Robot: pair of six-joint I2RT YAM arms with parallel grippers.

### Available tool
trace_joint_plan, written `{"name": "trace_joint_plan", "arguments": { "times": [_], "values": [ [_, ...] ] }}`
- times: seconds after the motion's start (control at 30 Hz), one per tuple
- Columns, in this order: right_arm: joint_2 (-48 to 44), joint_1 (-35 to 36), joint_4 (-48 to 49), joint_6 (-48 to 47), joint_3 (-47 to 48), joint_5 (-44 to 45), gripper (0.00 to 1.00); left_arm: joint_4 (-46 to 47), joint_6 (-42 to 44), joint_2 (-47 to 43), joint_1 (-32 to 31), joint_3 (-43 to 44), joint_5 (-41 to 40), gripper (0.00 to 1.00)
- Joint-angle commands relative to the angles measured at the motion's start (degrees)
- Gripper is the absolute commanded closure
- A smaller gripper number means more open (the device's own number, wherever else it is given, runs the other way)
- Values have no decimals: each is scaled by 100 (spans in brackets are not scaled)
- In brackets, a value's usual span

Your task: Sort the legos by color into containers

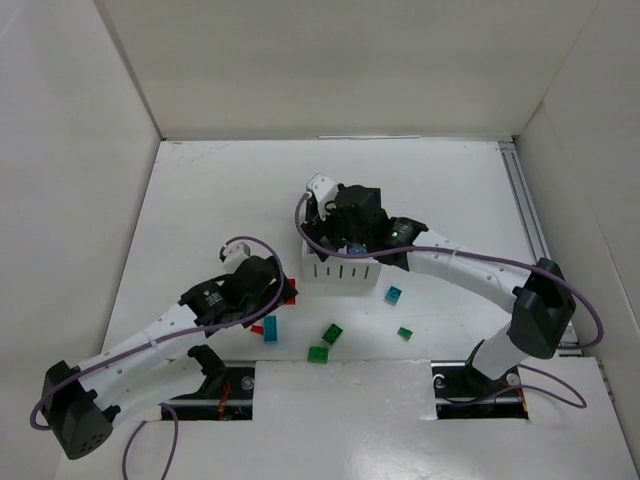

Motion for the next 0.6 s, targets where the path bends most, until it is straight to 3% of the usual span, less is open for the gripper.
{"name": "trace_joint_plan", "arguments": {
  "times": [0.0, 0.17, 0.33, 0.57],
  "values": [
    [-589, 2, 307, -108, 157, 69, 1, -321, -374, 39, 19, -61, 159, 0],
    [-1493, 2, -53, -160, -317, 798, 1, -779, -664, 40, 19, -175, 160, 0],
    [-2259, 2, -501, -65, -933, 1527, 1, -578, -612, 214, -34, -465, 694, 0],
    [-3068, -235, -871, 226, -1803, 1582, 1, -577, -955, 1127, -289, -326, 617, 3]
  ]
}}
